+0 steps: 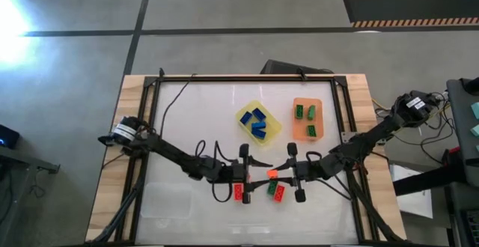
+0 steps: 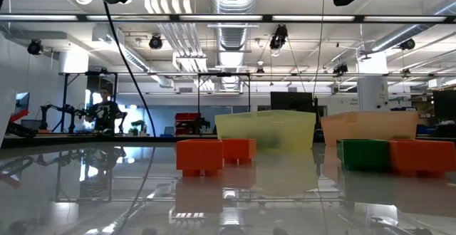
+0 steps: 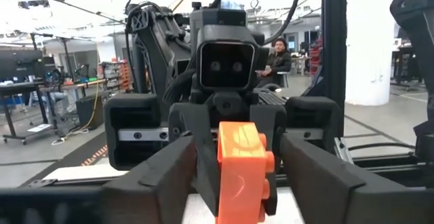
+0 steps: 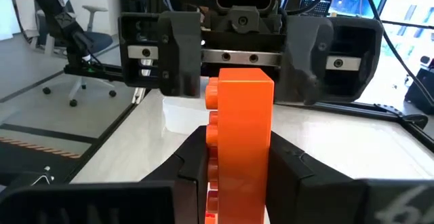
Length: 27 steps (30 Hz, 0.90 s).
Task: Sort & place blocks by color
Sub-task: Put the orange game piece into the transparent bin
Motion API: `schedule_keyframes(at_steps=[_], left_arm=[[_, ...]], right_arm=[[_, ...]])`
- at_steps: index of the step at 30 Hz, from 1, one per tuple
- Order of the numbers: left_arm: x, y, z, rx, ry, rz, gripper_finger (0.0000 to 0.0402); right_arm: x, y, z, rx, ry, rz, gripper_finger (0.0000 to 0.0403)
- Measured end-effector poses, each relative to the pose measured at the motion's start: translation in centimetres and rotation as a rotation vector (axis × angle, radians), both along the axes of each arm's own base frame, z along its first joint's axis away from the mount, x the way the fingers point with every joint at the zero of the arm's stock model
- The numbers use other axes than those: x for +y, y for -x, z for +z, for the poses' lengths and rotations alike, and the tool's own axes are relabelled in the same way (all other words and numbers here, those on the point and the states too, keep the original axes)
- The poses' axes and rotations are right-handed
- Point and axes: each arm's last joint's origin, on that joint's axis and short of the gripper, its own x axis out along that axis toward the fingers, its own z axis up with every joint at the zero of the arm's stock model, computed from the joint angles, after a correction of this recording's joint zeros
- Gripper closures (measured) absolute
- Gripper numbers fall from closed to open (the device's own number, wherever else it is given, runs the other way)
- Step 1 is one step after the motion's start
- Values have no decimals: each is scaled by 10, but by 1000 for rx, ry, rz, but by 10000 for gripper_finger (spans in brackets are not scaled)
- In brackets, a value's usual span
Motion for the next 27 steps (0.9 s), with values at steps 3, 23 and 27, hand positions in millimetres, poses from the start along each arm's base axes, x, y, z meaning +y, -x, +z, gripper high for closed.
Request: schedule_keyframes(at_steps=[3, 23, 27], left_arm=[[0, 0, 0, 0, -7, 2, 250], [0, 2, 4, 0, -6, 5, 323], [-7, 9, 9, 100, -34, -21, 322]], right_arm=[[0, 0, 0, 0, 0, 0, 323], [-3, 5, 0, 63, -47, -16, 172], [-9, 15, 5, 121, -93, -29, 153]])
